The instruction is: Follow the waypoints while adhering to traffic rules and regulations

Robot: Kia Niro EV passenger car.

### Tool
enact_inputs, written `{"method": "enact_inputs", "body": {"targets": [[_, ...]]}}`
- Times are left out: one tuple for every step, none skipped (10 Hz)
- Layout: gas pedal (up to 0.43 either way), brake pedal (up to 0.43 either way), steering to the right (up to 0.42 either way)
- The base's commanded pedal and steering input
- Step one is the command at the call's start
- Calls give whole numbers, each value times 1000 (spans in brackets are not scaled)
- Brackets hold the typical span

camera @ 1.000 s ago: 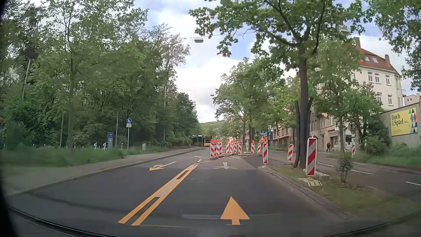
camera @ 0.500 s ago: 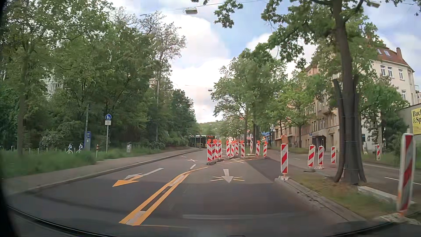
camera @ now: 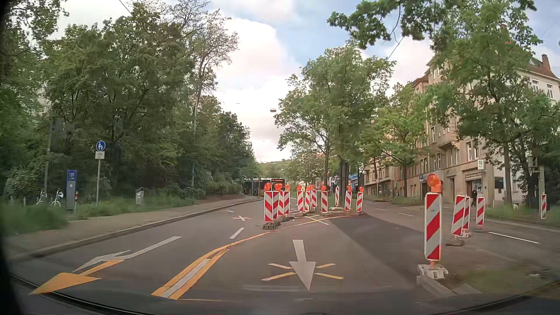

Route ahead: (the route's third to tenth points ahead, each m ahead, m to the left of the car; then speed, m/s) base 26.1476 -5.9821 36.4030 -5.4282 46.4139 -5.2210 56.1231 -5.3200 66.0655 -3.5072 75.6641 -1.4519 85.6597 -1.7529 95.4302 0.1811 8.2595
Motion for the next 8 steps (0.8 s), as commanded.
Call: {"method": "enact_inputs", "body": {"targets": [[0,0,44],[0,0,50],[0,0,61],[0,0,87],[0,0,120],[0,0,150],[0,0,167],[0,0,193]]}}
